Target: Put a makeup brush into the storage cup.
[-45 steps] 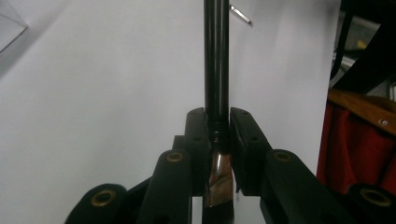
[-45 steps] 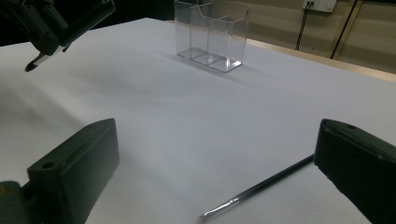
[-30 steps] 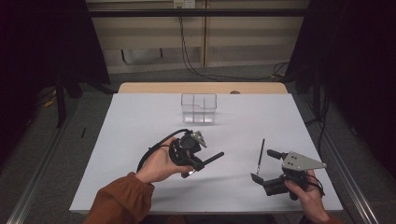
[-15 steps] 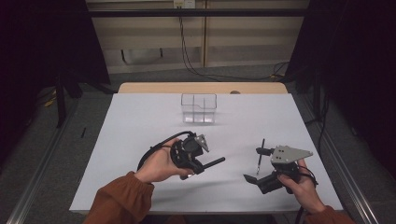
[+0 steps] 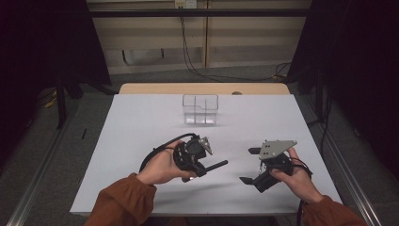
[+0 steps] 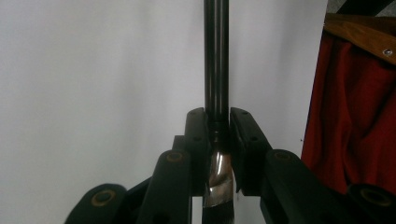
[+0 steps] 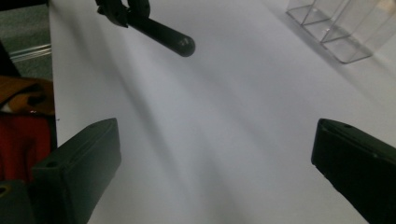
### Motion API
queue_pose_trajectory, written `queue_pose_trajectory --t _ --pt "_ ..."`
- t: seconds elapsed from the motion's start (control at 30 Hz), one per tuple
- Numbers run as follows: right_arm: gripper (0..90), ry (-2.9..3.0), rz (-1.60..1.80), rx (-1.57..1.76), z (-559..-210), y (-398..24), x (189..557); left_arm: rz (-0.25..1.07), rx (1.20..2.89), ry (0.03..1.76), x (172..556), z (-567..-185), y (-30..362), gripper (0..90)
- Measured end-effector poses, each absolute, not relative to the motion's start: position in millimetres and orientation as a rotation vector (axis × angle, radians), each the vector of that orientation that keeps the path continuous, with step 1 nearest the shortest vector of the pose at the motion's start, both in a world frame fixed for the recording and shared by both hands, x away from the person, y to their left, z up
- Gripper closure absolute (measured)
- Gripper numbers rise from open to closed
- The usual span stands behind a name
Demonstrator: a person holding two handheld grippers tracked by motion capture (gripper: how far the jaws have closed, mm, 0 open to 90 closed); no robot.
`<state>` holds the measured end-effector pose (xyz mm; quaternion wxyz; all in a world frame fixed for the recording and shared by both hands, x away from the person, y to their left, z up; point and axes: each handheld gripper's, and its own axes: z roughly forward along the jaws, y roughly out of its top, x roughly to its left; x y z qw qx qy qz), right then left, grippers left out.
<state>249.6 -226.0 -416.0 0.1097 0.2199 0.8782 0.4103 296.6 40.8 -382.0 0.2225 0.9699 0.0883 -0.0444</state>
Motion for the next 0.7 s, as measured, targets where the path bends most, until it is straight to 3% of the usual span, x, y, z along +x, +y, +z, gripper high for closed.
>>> queue_pose_trajectory --t 0.7 --pt "6.9 2.861 0.989 0.460 -411.3 -191.7 264.2 -0.157 2.765 0.218 295.3 -390.3 36.0 78.1"
